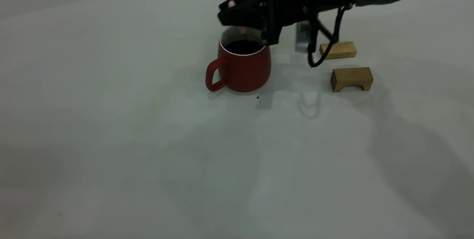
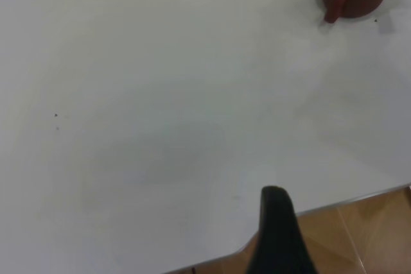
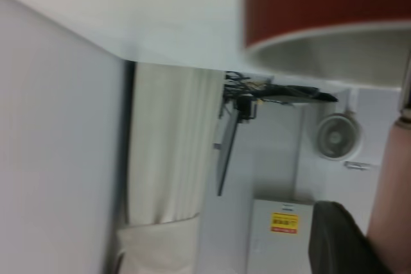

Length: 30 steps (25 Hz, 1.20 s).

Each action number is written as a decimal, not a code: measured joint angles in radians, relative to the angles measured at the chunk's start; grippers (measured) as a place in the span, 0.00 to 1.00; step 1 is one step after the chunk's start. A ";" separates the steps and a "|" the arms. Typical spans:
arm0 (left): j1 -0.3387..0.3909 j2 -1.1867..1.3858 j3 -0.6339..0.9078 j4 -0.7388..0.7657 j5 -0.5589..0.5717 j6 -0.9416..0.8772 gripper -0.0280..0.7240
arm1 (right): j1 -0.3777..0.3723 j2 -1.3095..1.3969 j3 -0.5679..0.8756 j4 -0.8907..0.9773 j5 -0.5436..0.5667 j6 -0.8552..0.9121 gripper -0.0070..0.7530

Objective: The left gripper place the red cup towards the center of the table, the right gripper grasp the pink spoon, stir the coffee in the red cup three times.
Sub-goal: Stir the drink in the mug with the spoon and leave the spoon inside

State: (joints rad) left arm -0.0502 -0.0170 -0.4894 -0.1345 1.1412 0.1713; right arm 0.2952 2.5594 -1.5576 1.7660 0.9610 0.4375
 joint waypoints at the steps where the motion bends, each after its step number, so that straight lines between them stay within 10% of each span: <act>1: 0.000 0.000 0.000 0.000 0.000 0.000 0.82 | 0.011 0.004 -0.008 -0.001 0.004 0.002 0.17; 30: 0.000 0.000 0.000 0.000 -0.001 0.000 0.82 | -0.017 0.038 -0.112 -0.001 -0.019 0.017 0.17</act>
State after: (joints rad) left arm -0.0502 -0.0170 -0.4894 -0.1345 1.1405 0.1713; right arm 0.2778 2.5978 -1.6697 1.7646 0.9421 0.4545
